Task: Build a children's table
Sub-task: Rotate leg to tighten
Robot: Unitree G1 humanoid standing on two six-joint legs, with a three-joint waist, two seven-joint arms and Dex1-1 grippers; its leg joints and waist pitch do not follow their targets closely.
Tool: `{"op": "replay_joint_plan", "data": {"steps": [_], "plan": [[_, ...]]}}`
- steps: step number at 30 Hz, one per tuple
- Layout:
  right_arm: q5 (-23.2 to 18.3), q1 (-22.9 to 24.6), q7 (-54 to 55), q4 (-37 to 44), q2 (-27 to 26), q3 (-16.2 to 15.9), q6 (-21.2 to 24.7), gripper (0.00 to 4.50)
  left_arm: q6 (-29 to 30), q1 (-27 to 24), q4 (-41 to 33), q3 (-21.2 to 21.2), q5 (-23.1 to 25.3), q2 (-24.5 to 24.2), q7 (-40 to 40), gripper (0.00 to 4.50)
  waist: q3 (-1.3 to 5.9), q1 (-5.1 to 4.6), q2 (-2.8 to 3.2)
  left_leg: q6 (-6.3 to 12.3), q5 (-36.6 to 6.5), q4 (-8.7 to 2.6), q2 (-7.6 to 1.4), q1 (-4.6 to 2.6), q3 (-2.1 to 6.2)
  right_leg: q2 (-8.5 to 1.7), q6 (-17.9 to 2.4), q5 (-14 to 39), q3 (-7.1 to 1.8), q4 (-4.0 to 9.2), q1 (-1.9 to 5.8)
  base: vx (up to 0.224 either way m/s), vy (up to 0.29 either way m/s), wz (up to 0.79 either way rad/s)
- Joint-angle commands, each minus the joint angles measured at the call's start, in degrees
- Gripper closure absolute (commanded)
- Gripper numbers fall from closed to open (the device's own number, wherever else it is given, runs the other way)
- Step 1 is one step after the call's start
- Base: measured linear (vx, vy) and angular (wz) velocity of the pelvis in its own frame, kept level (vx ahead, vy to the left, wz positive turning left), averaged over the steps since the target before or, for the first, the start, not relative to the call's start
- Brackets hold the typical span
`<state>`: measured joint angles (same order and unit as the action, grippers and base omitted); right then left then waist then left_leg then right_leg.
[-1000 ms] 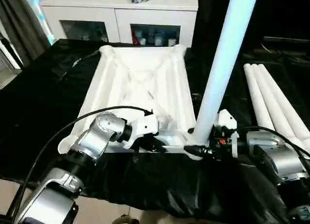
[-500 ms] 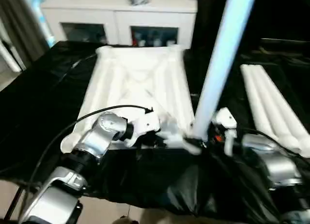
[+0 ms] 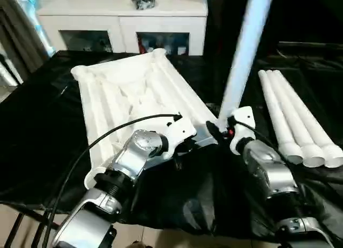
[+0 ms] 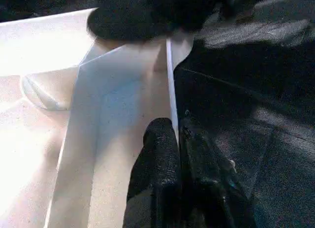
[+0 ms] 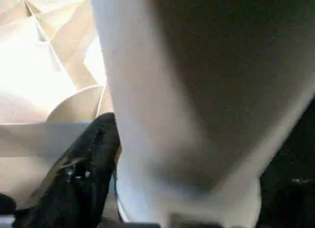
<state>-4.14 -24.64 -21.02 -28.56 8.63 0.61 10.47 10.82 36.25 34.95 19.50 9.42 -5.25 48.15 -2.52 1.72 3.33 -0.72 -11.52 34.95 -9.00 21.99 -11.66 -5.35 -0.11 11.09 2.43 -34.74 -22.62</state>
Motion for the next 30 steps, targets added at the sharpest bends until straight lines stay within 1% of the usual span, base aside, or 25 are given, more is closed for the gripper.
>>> {"op": "replay_joint_plan", "data": {"steps": [1,2,3,4,5,6,7,8,9,10,11,13,14,15,16,18,19,20,21,22,23,24,26,28,30], "plan": [[-0.82,0.28,-4.79,-0.57,-2.53,-5.15,0.41,0.62,-3.63,0.55,-2.78,4.07,-1.33,3.32,3.13,4.50,3.12,-0.24,-0.74,0.99,-16.17,-5.27,-3.94,-0.99,2.34,-3.51,-12.00,14.92,-2.14,5.14,1.76,0.000,0.000,0.00],[-1.23,0.91,-7.77,0.73,-0.60,-5.25,-0.41,0.62,-4.70,0.01,-3.51,4.18,-1.72,1.86,5.05,4.50,3.22,-0.13,-0.64,1.45,-15.48,-5.21,-4.03,-1.03,2.32,-3.54,-12.27,13.40,-2.14,5.06,1.78,0.000,0.000,0.00],[-1.23,0.91,-7.77,0.73,-0.60,-5.25,-0.41,0.62,-4.70,0.01,-3.51,4.18,-1.72,1.86,5.05,4.50,3.30,-0.07,-0.72,1.80,-14.90,-5.10,-4.04,-0.99,2.29,-3.56,-12.53,12.25,-2.14,4.93,1.90,0.000,0.000,0.00],[-1.50,1.48,-10.57,1.81,1.19,-5.52,-1.42,0.62,-5.28,-0.45,-4.07,4.28,-1.90,0.60,6.46,4.50,3.37,-0.02,-0.70,2.83,-12.97,-4.98,-4.03,-0.79,2.26,-3.57,-13.45,9.29,-2.10,4.59,2.12,0.000,0.000,0.00],[-2.10,2.03,-13.58,2.92,2.85,-5.77,-2.11,0.62,-6.22,-0.84,-4.50,4.43,-2.13,-0.57,7.95,4.50,3.47,0.07,-0.72,3.20,-12.26,-4.84,-4.06,-0.82,2.19,-3.60,-13.74,8.19,-2.10,4.47,2.19,0.000,0.000,0.00],[-2.21,2.12,-14.14,3.11,3.15,-5.83,-2.17,0.62,-6.31,-0.88,-4.54,4.41,-2.19,-0.74,8.17,4.50,3.54,0.23,-0.71,4.17,-11.09,-4.63,-4.10,-0.82,2.10,-3.68,-14.32,6.16,-2.14,4.31,2.23,0.000,0.000,0.00],[-3.13,2.83,-18.55,4.58,5.55,-6.25,-2.63,0.62,-7.08,-1.21,-4.92,4.28,-2.69,-2.12,9.93,4.50,3.54,0.23,-0.71,4.17,-11.09,-4.63,-4.10,-0.82,2.10,-3.68,-14.32,6.16,-2.14,4.31,2.23,0.000,0.000,0.00],[-4.11,3.52,-22.90,5.93,7.86,-6.67,-2.74,0.62,-7.61,-1.57,-5.43,4.07,-3.48,-3.43,12.13,4.50,3.66,0.37,-0.65,5.69,-9.43,-4.39,-4.06,-0.68,2.05,-3.60,-15.09,3.25,-2.05,3.97,2.54,0.000,0.000,0.00],[-4.11,3.52,-22.90,5.93,7.86,-6.67,-2.74,0.62,-7.61,-1.57,-5.43,4.07,-3.48,-3.43,12.13,4.50,3.68,0.50,-0.55,6.62,-8.29,-4.28,-4.18,-0.64,2.03,-3.58,-15.70,1.57,-2.00,3.69,2.47,0.000,0.000,0.00],[-4.67,3.96,-25.66,6.73,9.28,-6.88,-2.79,0.62,-7.92,-1.80,-5.77,3.92,-4.03,-4.24,13.61,4.50,3.63,0.53,-0.55,6.85,-8.15,-4.31,-4.22,-0.67,2.02,-3.52,-15.89,1.33,-1.95,3.68,2.49,0.000,0.000,0.00],[-4.67,3.96,-25.66,6.73,9.28,-6.88,-2.79,0.62,-7.92,-1.80,-5.77,3.92,-4.03,-4.24,13.61,4.50,3.61,0.59,-0.51,7.03,-7.95,-4.29,-4.25,-0.65,2.00,-3.55,-16.11,1.23,-1.94,3.60,2.46,0.000,0.000,0.00],[-6.25,5.28,-33.28,9.37,13.08,-7.80,-2.11,0.62,-8.81,-1.94,-6.10,3.81,-4.85,-6.55,17.71,4.50,3.50,0.63,-0.72,6.81,-9.07,-4.40,-4.38,-0.75,1.98,-3.48,-16.53,3.31,-1.80,3.78,2.58,0.000,0.000,0.00],[-6.25,5.28,-33.28,9.37,13.08,-7.80,-2.11,0.62,-8.81,-1.94,-6.10,3.81,-4.85,-6.55,17.71,4.50,3.46,0.78,-0.62,6.77,-9.28,-4.41,-4.43,-0.78,1.97,-3.53,-16.47,3.83,-1.85,3.77,2.51,0.000,0.000,0.00],[-7.06,6.04,-37.64,10.93,15.25,-8.47,-1.49,0.62,-9.55,-1.84,-5.92,3.92,-5.18,-7.90,20.08,4.50,3.43,0.88,-0.55,6.77,-9.72,-4.44,-4.47,-0.84,1.93,-3.46,-16.37,4.53,-1.84,3.86,2.44,0.000,0.000,0.00],[-7.81,6.61,-41.68,12.31,17.36,-9.36,-0.78,0.62,-10.47,-1.66,-5.62,4.06,-5.43,-9.20,22.31,4.50,3.42,1.11,-0.75,6.87,-9.73,-4.43,-4.54,-0.86,1.92,-3.50,-16.37,4.87,-1.86,3.78,2.48,0.000,0.000,0.00],[-8.22,6.87,-43.93,13.06,18.55,-9.93,-0.33,0.62,-11.05,-1.51,-5.37,4.15,-5.58,-9.95,23.58,4.50,3.39,1.26,-0.65,6.80,-9.85,-4.47,-4.68,-0.95,1.82,-3.55,-16.35,5.30,-1.92,3.80,2.29,0.000,0.000,0.00],[-8.45,6.98,-45.82,13.75,19.57,-10.72,0.06,0.62,-11.33,-1.29,-5.15,4.25,-5.76,-10.64,24.85,4.50,3.41,1.36,-0.84,6.71,-9.88,-4.43,-4.63,-0.90,1.85,-3.51,-16.41,5.57,-1.86,3.79,2.35,0.000,0.000,0.00],[-8.63,6.97,-47.24,14.24,20.28,-11.48,0.64,0.62,-11.53,-1.13,-4.99,4.36,-5.86,-11.21,25.85,4.50,3.42,1.50,-0.84,6.63,-9.71,-4.42,-4.65,-0.92,1.85,-3.56,-16.32,5.63,-1.89,3.75,2.34,0.000,0.000,0.00],[-8.70,6.96,-48.43,14.57,20.79,-12.00,0.97,0.79,-11.63,-1.02,-4.87,4.46,-5.96,-11.65,26.67,4.50,3.37,1.54,-0.76,6.47,-9.61,-4.49,-4.66,-0.89,1.86,-3.63,-16.30,6.07,-1.92,3.72,2.31,0.000,0.000,0.00],[-8.62,6.88,-49.55,14.78,21.24,-12.56,1.09,0.89,-12.17,-0.88,-4.63,4.71,-5.81,-12.29,27.55,4.50,3.41,1.58,-0.85,6.35,-9.54,-4.42,-4.67,-0.95,1.81,-3.67,-16.41,6.07,-1.97,3.74,2.25,0.000,0.000,0.00],[-8.62,6.88,-49.55,14.78,21.24,-12.56,1.09,0.89,-12.17,-0.88,-4.63,4.71,-5.81,-12.29,27.55,4.50,3.40,1.66,-0.80,6.26,-9.49,-4.44,-4.69,-0.94,1.88,-3.72,-16.41,6.18,-1.97,3.73,2.25,0.000,0.000,0.00],[-8.50,6.69,-50.46,14.81,21.50,-13.05,1.14,0.99,-12.81,-0.70,-4.28,4.90,-5.54,-12.93,28.32,4.50,3.42,1.66,-0.98,6.00,-9.34,-4.43,-4.67,-0.97,1.83,-3.70,-16.43,6.22,-1.99,3.73,2.19,0.000,0.000,0.00],[-8.47,6.62,-50.62,14.79,21.52,-13.16,1.16,0.99,-12.94,-0.64,-4.17,4.91,-5.47,-13.07,28.48,4.50,3.41,1.67,-0.91,5.85,-9.30,-4.43,-4.62,-0.95,1.82,-3.71,-16.41,6.40,-1.98,3.73,2.20,0.000,0.000,0.00],[-8.45,6.48,-50.85,14.73,21.52,-13.35,1.21,1.27,-13.16,-0.54,-3.98,4.90,-5.34,-13.30,28.74,4.50,3.49,1.71,-0.90,5.78,-8.91,-4.39,-4.63,-0.99,1.84,-3.72,-16.44,6.06,-1.98,3.65,2.22,0.000,0.000,0.00],[-8.52,6.73,-51.11,15.10,20.98,-13.96,2.18,1.34,-13.53,-0.13,-2.66,4.33,-5.04,-13.32,27.93,4.50,3.53,1.71,-1.03,6.01,-8.23,-4.29,-4.53,-0.97,1.78,-3.61,-16.57,5.35,-1.93,3.58,2.23,0.000,0.000,0.00]]}}
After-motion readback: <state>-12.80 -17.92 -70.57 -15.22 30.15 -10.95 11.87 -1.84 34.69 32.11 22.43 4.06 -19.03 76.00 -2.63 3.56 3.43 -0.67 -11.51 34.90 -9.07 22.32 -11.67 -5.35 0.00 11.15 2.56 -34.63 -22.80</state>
